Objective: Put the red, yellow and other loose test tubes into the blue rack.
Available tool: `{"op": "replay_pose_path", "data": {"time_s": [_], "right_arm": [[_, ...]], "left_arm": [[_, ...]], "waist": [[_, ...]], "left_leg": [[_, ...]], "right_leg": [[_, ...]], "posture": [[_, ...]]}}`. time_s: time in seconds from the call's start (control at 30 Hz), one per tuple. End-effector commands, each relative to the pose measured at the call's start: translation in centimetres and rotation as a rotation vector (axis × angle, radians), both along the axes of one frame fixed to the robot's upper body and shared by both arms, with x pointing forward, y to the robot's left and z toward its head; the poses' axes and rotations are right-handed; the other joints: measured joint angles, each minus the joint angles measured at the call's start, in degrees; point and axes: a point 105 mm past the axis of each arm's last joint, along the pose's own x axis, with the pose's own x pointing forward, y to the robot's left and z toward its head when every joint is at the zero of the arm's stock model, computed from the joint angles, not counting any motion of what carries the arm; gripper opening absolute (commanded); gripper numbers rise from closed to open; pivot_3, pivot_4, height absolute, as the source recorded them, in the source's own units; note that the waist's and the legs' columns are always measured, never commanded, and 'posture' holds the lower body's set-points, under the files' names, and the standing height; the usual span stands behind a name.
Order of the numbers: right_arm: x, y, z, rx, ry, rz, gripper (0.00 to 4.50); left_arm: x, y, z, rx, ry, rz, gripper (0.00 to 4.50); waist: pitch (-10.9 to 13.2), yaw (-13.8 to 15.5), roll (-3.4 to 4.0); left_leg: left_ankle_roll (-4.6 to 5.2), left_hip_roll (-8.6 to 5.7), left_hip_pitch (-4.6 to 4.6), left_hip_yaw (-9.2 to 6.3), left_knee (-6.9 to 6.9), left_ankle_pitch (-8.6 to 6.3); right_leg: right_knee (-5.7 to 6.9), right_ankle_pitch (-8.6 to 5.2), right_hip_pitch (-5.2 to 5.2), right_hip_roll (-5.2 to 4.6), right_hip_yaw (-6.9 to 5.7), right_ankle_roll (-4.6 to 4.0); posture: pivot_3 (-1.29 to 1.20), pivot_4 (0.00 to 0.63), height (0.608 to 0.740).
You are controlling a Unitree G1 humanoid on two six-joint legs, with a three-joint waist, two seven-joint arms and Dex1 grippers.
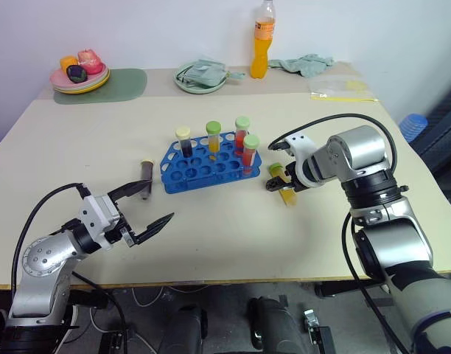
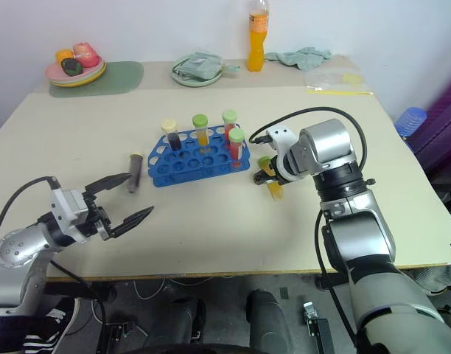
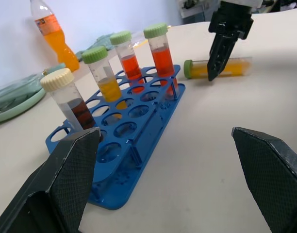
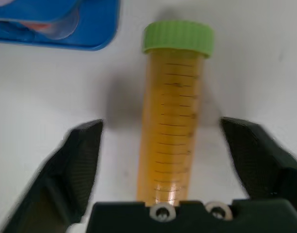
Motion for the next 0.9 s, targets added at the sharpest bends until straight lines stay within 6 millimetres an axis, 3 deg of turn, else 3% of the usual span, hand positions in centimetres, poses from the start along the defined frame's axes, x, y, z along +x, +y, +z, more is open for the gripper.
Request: {"op": "replay_pose_path", "data": {"time_s": [0.03, 0.13, 0.3, 0.43, 0.57, 0.6, 0.67, 0.7, 0.83, 0.9], "right_arm": [[0.1, -0.3, 0.0, 0.005, -0.007, -0.005, 2.09], [0.2, -0.4, 0.1, -0.004, -0.023, -0.009, 0.78], [1.6, -0.6, 2.2, 0.044, -0.148, -0.031, 0.77], [3.7, -2.8, 5.1, 0.136, -0.353, -0.146, 0.77], [3.2, -3.3, 6.5, 0.168, -0.479, -0.181, 0.77], [3.1, -3.1, 7.1, 0.187, -0.537, -0.180, 0.77], [2.6, -1.4, 10.3, 0.209, -0.853, -0.045, 0.77], [2.0, -1.0, 11.2, 0.244, -0.952, -0.061, 0.77], [-0.1, 0.5, 14.3, 0.551, -1.158, -0.057, 0.77], [-1.5, 2.2, 15.2, 0.552, -1.280, 0.063, 0.77]], "left_arm": [[-0.3, 0.0, 1.1, 0.003, -0.050, 0.003, 4.50], [-0.3, -0.1, 1.2, 0.004, -0.050, 0.003, 4.50], [-0.3, -0.1, 1.2, 0.006, -0.048, 0.001, 4.50], [-0.4, -0.2, 1.2, 0.004, -0.047, 0.002, 4.50], [-0.5, 0.0, 1.2, 0.006, -0.045, 0.006, 4.50], [-0.5, 0.1, 1.2, 0.007, -0.045, 0.007, 4.50], [-0.5, 0.1, 1.4, 0.002, -0.045, 0.008, 4.50], [-0.4, 0.1, 1.4, 0.004, -0.046, 0.005, 4.50], [-0.2, 0.2, 1.8, -0.002, -0.050, 0.003, 4.50], [0.1, 0.4, 1.8, -0.009, -0.047, 0.004, 4.50]], "waist": [[0.00, -0.07, 0.00], [0.00, -0.05, 0.00], [0.01, -0.03, 0.01], [0.01, 0.13, 0.01], [0.00, 0.15, 0.01], [0.00, 0.15, 0.01], [0.00, 0.07, 0.01], [0.01, -0.04, 0.02], [0.02, -0.78, 0.04], [0.02, -0.78, 0.04]], "left_leg": [[0.00, 0.00, 0.01, 0.00, 0.00, 0.00], [0.00, 0.01, 0.02, 0.00, 0.00, 0.00], [0.00, 0.01, 0.01, -0.01, 0.00, 0.00], [0.00, -0.01, -0.01, 0.00, 0.00, 0.00], [0.00, 0.00, -0.03, -0.01, -0.02, 0.00], [0.00, 0.01, -0.02, -0.01, -0.04, 0.00], [0.00, 0.02, -0.02, -0.01, -0.04, 0.00], [0.00, 0.02, -0.02, -0.02, -0.06, 0.00], [0.00, 0.06, 0.04, 0.02, -0.05, 0.00], [-0.01, 0.07, 0.05, -0.04, -0.04, 0.01]], "right_leg": [[0.00, 0.00, 0.00, 0.00, 0.00, 0.00], [0.01, 0.00, 0.00, 0.02, 0.00, 0.00], [0.01, 0.00, 0.00, 0.02, 0.00, 0.00], [-0.01, 0.00, 0.00, 0.02, 0.00, 0.00], [-0.04, 0.00, 0.00, 0.02, -0.01, 0.00], [-0.04, 0.00, 0.00, 0.02, -0.01, 0.00], [-0.02, 0.00, -0.01, 0.03, 0.00, 0.00], [-0.04, 0.00, -0.01, 0.04, 0.00, 0.01], [0.10, 0.00, -0.03, 0.11, 0.06, 0.01], [0.11, 0.00, -0.01, 0.15, 0.05, 0.01]], "posture": [[0.00, 0.150, 0.740], [0.00, 0.150, 0.740], [0.00, 0.150, 0.740], [0.00, 0.150, 0.740], [0.00, 0.150, 0.740], [0.00, 0.150, 0.740], [0.00, 0.150, 0.740], [0.00, 0.150, 0.740], [0.00, 0.150, 0.740], [0.00, 0.150, 0.740]]}}
